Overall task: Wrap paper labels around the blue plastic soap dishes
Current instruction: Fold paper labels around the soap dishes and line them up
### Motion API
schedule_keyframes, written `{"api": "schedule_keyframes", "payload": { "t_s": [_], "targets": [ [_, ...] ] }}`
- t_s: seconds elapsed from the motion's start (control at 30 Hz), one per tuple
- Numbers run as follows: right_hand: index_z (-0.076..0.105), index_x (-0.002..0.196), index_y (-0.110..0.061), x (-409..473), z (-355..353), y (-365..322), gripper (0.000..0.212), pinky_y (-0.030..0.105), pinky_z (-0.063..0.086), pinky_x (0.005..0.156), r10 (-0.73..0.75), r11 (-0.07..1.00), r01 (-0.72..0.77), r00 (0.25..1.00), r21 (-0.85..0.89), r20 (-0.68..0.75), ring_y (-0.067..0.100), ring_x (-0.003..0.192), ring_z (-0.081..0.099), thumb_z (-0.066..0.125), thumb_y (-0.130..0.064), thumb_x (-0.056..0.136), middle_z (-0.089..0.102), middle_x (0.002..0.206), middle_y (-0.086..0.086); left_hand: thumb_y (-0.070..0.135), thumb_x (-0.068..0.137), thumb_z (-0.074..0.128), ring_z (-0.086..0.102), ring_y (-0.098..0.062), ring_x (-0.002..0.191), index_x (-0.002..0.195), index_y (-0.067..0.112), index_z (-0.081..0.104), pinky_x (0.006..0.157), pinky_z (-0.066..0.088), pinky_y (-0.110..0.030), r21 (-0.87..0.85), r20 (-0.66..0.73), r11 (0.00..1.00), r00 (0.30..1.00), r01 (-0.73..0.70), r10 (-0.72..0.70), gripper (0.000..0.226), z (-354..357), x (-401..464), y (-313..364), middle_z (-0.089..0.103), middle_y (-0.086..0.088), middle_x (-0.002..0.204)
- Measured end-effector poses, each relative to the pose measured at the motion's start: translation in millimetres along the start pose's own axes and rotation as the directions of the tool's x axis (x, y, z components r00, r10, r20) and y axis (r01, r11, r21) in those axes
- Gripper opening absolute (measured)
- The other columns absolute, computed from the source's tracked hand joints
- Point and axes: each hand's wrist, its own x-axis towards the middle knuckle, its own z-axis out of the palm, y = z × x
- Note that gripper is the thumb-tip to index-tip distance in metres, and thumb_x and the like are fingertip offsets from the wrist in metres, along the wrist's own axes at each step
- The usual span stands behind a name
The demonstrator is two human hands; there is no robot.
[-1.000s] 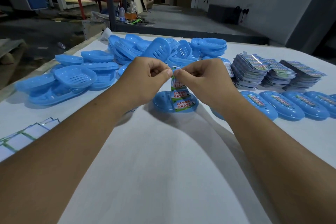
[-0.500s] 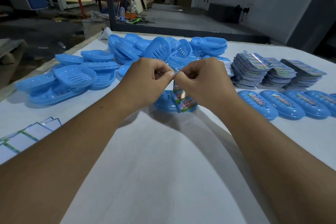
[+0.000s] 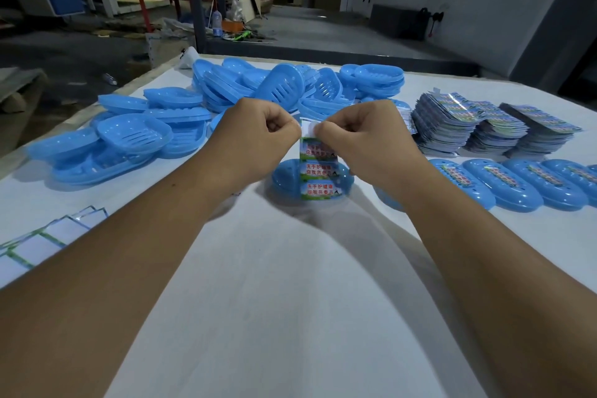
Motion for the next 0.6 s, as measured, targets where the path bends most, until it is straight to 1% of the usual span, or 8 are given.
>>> {"api": "schedule_keyframes", "payload": {
  "t_s": [0.13,0.17,0.23,0.3,0.33,0.4,0.43,0.6],
  "targets": [
    [0.075,0.065,-0.012,1.7,-7.1,-0.1,0.023,0.023,0.046,0.044,0.116,0.989,-0.117,0.993,0.096,0.016,0.009,0.051,0.05,0.07,-0.026,0.082,0.07,0.067,0.012,0.024,0.083,0.063,0.043,-0.004,0.048,0.063,0.008,0.066,0.054,0.04,-0.024,0.053,-0.02,0.993,0.994,0.106,-0.105,0.026,-7.6,5.8,-4.4,0.052,0.008,0.048],
    [0.075,0.064,-0.012,2.3,-8.9,-0.1,0.022,0.022,0.045,0.043,0.142,0.984,-0.144,0.99,0.109,0.023,0.009,0.051,0.05,0.071,-0.026,0.081,0.07,0.065,0.01,0.026,0.082,0.063,0.041,-0.005,0.047,0.062,0.006,0.065,0.053,0.04,-0.025,0.088,-0.019,0.988,0.992,0.127,-0.126,0.028,-10.0,6.9,-5.7,0.05,0.006,0.047],
    [0.074,0.058,-0.016,3.0,-12.9,0.5,0.024,0.02,0.043,0.042,0.188,0.972,-0.192,0.981,0.136,0.046,0.007,0.049,0.05,0.071,-0.026,0.079,0.068,0.059,0.0,0.03,0.081,0.063,0.046,-0.007,0.049,0.061,0.006,0.064,0.053,0.042,-0.027,0.184,-0.006,0.97,0.987,0.158,-0.16,0.032,-14.7,7.9,-8.5,0.057,-0.002,0.052],
    [0.073,0.053,-0.02,3.2,-16.1,1.4,0.026,0.019,0.041,0.041,0.233,0.963,-0.24,0.97,0.124,0.075,0.007,0.048,0.05,0.071,-0.027,0.078,0.066,0.057,-0.005,0.034,0.08,0.063,0.054,-0.018,0.057,0.06,0.005,0.063,0.054,0.045,-0.031,0.285,0.007,0.939,0.979,0.192,-0.202,0.035,-18.7,9.5,-10.3,0.065,-0.011,0.065],
    [0.072,0.052,-0.021,3.0,-17.0,1.8,0.026,0.018,0.041,0.04,0.256,0.959,-0.264,0.963,0.106,0.086,0.006,0.048,0.051,0.071,-0.028,0.077,0.066,0.057,-0.006,0.035,0.079,0.063,0.054,-0.024,0.058,0.057,0.006,0.059,0.053,0.044,-0.033,0.336,0.017,0.918,0.973,0.211,-0.229,0.036,-20.9,10.3,-11.1,0.062,-0.012,0.063],
    [0.073,0.052,-0.025,2.6,-18.1,2.5,0.024,0.017,0.04,0.04,0.294,0.95,-0.302,0.951,0.08,0.098,0.005,0.047,0.051,0.07,-0.03,0.076,0.066,0.057,-0.007,0.037,0.077,0.062,0.046,-0.023,0.055,0.055,0.013,0.05,0.051,0.038,-0.031,0.439,0.049,0.868,0.958,0.234,-0.283,0.035,-25.8,11.4,-13.4,0.048,-0.006,0.053],
    [0.073,0.053,-0.028,2.4,-18.4,2.5,0.023,0.016,0.039,0.04,0.307,0.946,-0.315,0.946,0.075,0.1,0.004,0.047,0.051,0.07,-0.031,0.075,0.066,0.057,-0.008,0.038,0.077,0.061,0.045,-0.021,0.055,0.056,0.014,0.048,0.051,0.035,-0.03,0.487,0.068,0.84,0.949,0.238,-0.308,0.035,-28.4,11.8,-15.2,0.047,-0.003,0.053],
    [0.074,0.056,-0.023,2.3,-17.7,2.0,0.021,0.016,0.039,0.04,0.339,0.937,-0.346,0.935,0.057,0.106,0.004,0.046,0.051,0.071,-0.031,0.075,0.067,0.058,-0.008,0.044,0.076,0.063,0.054,-0.019,0.065,0.069,0.015,0.052,0.054,0.037,-0.029,0.679,0.111,0.701,0.914,0.218,-0.391,0.031,-39.5,11.2,-21.7,0.057,-0.003,0.069]
  ]
}}
